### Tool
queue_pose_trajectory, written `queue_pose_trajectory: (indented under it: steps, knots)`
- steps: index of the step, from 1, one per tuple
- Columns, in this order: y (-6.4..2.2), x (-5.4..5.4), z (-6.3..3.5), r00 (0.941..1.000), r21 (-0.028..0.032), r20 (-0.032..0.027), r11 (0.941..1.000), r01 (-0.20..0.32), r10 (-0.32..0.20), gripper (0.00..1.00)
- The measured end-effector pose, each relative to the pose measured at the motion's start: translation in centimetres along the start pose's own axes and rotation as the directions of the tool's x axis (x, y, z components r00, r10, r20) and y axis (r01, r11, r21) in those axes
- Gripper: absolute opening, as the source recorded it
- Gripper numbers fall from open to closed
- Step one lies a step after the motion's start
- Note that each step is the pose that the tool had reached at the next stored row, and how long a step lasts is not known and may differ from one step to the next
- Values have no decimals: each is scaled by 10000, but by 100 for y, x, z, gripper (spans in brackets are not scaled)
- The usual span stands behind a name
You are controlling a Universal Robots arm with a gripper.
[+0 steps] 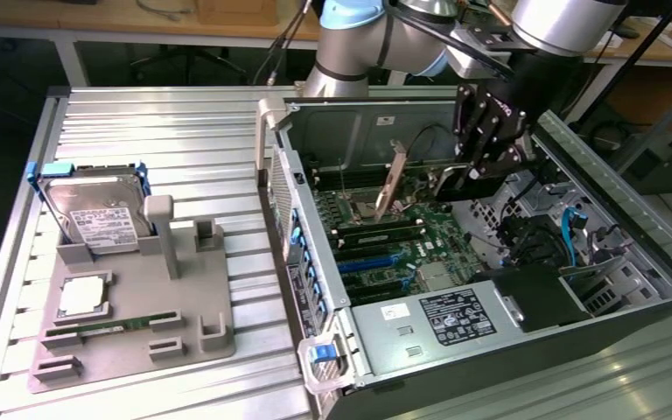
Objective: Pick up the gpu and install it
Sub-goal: 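Insert the gpu into the slot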
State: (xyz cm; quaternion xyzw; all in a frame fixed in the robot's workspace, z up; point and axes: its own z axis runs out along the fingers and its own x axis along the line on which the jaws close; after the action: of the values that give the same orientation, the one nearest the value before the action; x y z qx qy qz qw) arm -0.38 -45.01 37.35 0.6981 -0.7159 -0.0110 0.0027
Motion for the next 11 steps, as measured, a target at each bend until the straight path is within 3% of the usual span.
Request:
queue_pose_trajectory:
  steps: [11]
  knots:
    - [1, 0, 41, 10000, -1, -1, 10000, 0, 0, 27]
